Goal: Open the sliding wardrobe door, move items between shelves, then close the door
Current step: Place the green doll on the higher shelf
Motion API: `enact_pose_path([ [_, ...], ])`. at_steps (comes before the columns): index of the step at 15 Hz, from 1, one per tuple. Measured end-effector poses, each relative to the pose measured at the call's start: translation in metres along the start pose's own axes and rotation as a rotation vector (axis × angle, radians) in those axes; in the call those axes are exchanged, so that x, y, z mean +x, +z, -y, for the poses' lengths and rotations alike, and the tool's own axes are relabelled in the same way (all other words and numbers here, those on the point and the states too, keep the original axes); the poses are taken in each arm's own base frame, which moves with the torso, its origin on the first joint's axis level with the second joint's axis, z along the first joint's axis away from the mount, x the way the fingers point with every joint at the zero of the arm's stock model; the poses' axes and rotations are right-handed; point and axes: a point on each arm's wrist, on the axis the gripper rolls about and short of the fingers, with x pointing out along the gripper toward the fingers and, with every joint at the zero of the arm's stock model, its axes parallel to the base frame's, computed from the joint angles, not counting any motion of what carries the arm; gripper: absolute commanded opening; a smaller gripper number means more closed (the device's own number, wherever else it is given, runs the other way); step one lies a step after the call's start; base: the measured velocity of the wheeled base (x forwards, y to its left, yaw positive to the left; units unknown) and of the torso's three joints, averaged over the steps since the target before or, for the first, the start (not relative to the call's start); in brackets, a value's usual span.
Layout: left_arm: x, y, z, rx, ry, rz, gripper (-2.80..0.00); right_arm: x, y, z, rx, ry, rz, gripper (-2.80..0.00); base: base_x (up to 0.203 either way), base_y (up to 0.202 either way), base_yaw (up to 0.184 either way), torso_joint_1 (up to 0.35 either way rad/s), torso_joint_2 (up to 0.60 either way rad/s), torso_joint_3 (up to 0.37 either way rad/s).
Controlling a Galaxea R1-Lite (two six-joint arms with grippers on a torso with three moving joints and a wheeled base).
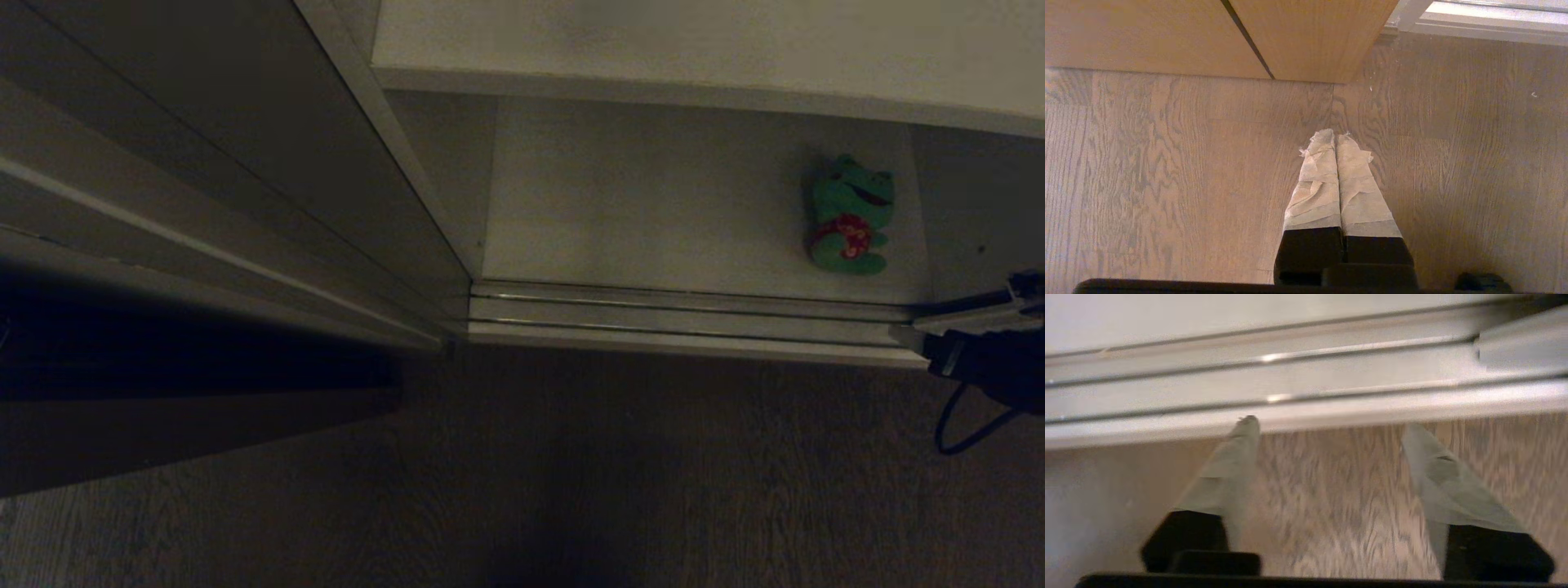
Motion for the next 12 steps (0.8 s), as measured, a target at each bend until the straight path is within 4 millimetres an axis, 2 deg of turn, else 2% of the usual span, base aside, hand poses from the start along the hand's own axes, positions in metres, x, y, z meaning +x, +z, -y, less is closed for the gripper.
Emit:
enact_pose_path([
  [6,0.000,0.000,0.000,0.000,0.000,0.000,-2.80,0.049,0.007,0.005,0.029,0.038,0.045,0.00,0.000,0.000,0.000,0.000,0.00,0.000],
  [8,0.000,0.000,0.000,0.000,0.000,0.000,-2.80,0.055,0.008,0.003,0.043,0.051,0.052,0.00,0.000,0.000,0.000,0.000,0.00,0.000],
  [12,0.000,0.000,0.000,0.000,0.000,0.000,-2.80,0.060,0.025,-0.005,0.029,0.079,0.107,0.00,0.000,0.000,0.000,0.000,0.00,0.000],
])
